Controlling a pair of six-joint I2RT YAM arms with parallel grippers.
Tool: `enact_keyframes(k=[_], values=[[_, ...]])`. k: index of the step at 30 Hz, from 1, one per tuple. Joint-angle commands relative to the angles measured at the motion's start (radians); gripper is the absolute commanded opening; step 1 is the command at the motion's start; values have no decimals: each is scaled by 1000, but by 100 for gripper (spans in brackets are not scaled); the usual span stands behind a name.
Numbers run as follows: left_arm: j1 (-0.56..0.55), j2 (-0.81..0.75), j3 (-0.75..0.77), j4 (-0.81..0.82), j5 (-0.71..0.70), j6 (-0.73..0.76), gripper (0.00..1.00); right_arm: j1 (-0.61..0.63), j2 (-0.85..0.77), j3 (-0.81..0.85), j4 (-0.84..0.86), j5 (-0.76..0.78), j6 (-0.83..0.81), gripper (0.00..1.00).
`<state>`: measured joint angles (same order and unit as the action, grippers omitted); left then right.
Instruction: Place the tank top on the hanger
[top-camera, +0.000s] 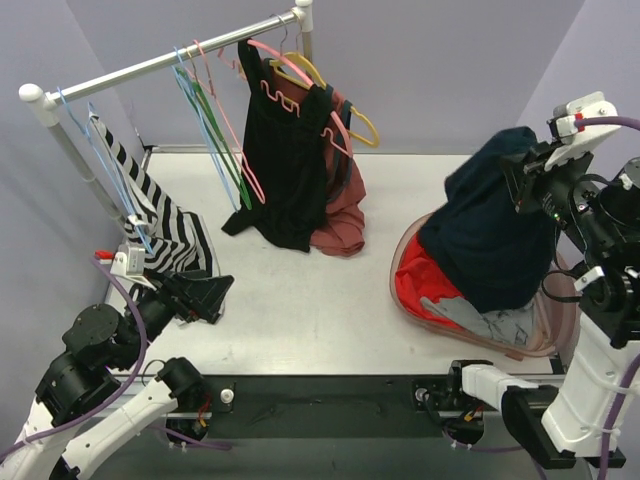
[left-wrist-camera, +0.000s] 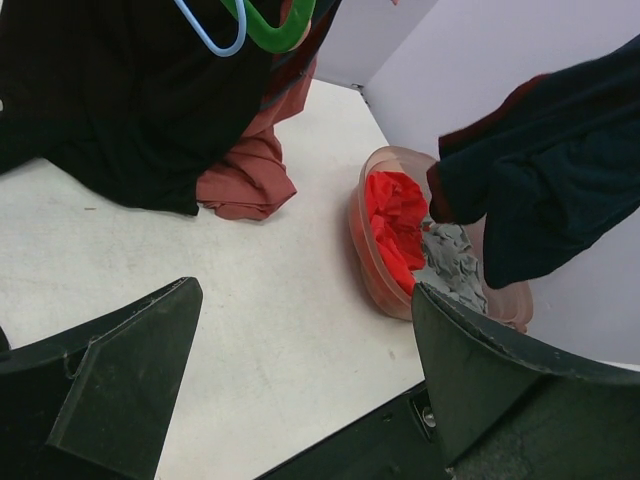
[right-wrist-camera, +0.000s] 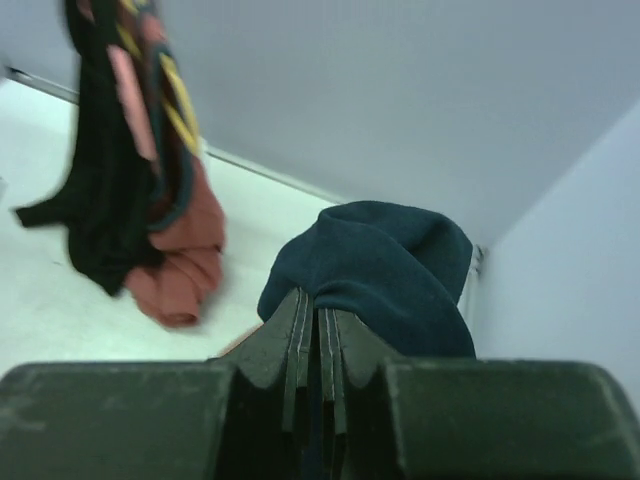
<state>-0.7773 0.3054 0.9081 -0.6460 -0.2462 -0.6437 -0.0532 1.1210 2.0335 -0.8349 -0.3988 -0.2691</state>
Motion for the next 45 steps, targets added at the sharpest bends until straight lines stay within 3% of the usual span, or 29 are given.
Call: enact_keyframes(k=[1,4,9,15,20,25,31,34,39,45], values=[[-4,-6,49,-21,15,6,97,128,101,198,0,-9,126,0],[-4,-8,58,-41,7,15,97,136,126,197,40,-130,209,0],[-4,-9,55,-52,-10,18,97,313,155,117,59,-213,212,0],[-4,4,38,-40,-13,4,97,590,181,-115,48,-170,101,0],[-5,-5,-1,-23,-1,-33,97,818,267,-142,48,-94,24,0],[-7,-34,-81,-40,44,-111,97,877,364,-139,62,-63,25,0],[-5,-61,-187,-79,71,-227,97,880,349,-217,77,61,-9,0],[-7,-87,-233,-73,71,-273,97,889,362,-155,82,60,2,0],[-7,-100,-299,-40,79,-341,97,967,492,130,79,107,11,0],[-7,-101,-340,-20,82,-439,95,1023,519,128,73,182,-21,0]])
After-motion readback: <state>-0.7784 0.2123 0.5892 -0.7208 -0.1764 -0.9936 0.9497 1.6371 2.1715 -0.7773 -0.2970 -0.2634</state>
